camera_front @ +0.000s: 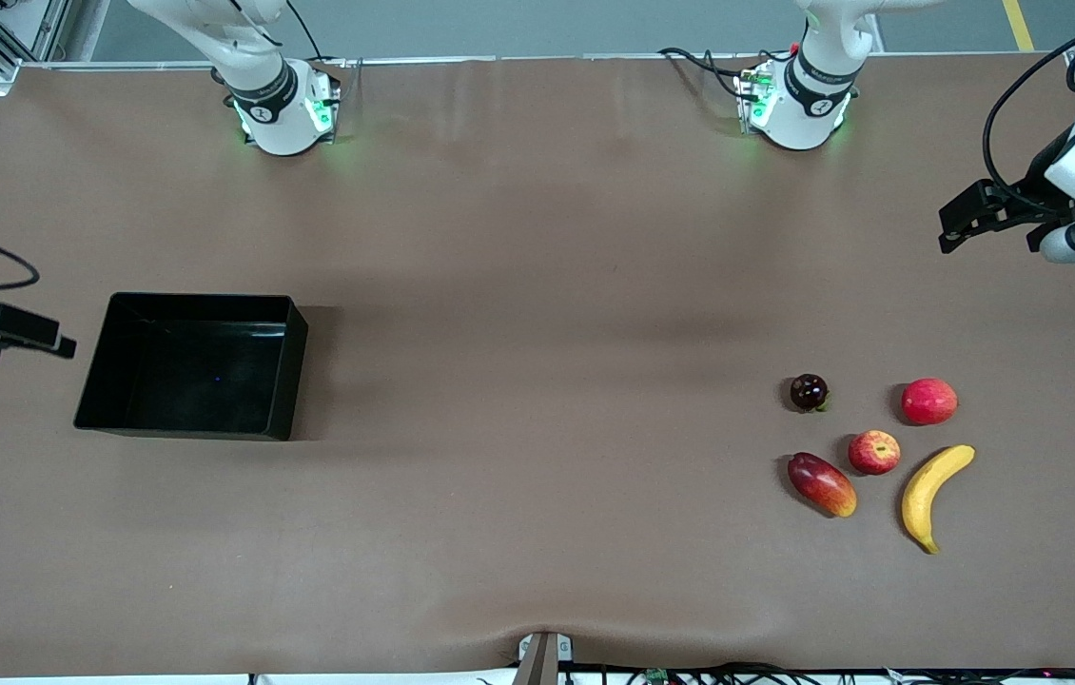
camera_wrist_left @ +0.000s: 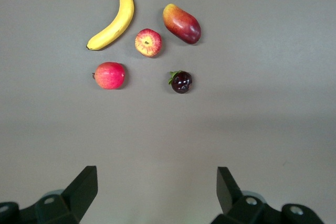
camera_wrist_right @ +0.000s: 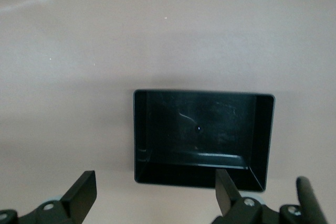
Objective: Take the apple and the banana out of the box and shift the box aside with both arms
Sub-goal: 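Open the right gripper and draw it back from the tray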
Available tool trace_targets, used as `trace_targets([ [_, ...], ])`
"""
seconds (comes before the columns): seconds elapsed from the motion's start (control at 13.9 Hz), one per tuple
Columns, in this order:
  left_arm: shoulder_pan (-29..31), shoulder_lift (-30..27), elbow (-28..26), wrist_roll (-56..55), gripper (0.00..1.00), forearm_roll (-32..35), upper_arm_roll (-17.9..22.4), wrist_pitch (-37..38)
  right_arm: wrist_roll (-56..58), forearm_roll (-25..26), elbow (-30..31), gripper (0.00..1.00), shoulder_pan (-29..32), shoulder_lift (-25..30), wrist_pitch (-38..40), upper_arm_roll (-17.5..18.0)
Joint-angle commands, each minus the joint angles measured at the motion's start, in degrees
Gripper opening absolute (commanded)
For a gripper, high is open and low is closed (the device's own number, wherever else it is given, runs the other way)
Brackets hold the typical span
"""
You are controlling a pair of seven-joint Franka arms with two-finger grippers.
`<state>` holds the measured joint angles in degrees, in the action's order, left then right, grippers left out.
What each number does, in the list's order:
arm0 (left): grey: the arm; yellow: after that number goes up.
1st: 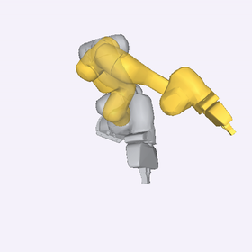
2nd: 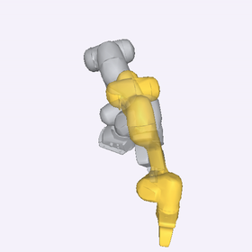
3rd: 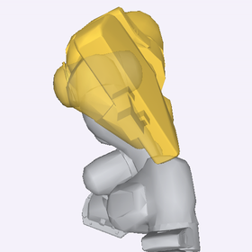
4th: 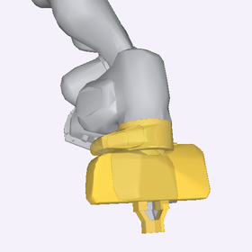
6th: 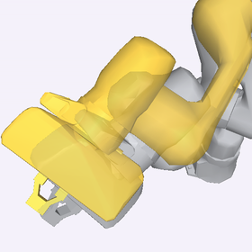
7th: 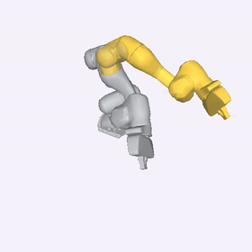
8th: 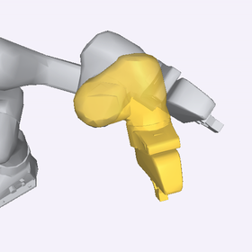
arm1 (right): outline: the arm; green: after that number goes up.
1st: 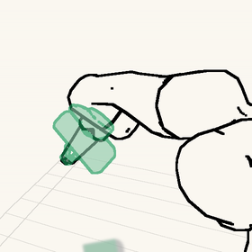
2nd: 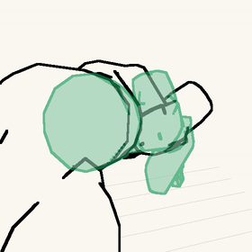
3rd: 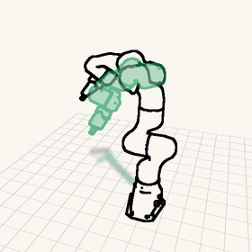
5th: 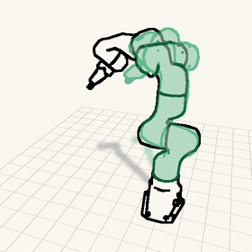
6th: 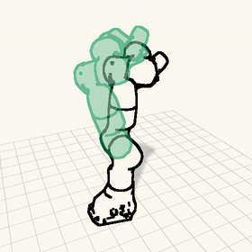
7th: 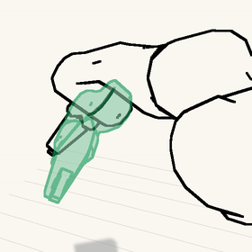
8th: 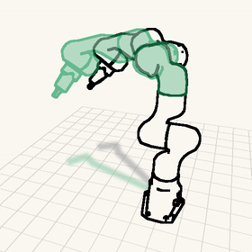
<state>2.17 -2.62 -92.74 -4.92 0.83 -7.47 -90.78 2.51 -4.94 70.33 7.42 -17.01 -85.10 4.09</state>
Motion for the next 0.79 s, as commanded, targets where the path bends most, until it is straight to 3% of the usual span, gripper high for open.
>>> trace_targets([
  [0.0, 0.0, -0.4, 1.2, -0.2, 1.00, 0.0, 0.1, 0.3, -1.4, 1.2, 12.8, 1.00, 0.1, 10.7, -1.4, -0.3],
  [0.29, -0.1, -0.2, 2.8, -0.3, 1.00, 2.2, 0.0, 2.4, -1.5, 1.2, 19.5, 1.00, -0.5, 17.4, -0.9, 0.0],
  [0.58, 0.3, -0.4, 3.4, 0.1, 1.00, 2.1, 0.1, 2.7, -11.1, 1.2, 19.0, 1.00, -5.9, 18.3, 0.4, 0.1],
  [0.72, 0.3, -0.5, 3.6, 0.1, 1.00, 1.7, 0.1, 2.7, -10.9, 1.2, 18.3, 1.00, -5.3, 18.1, 0.5, -0.7],
])
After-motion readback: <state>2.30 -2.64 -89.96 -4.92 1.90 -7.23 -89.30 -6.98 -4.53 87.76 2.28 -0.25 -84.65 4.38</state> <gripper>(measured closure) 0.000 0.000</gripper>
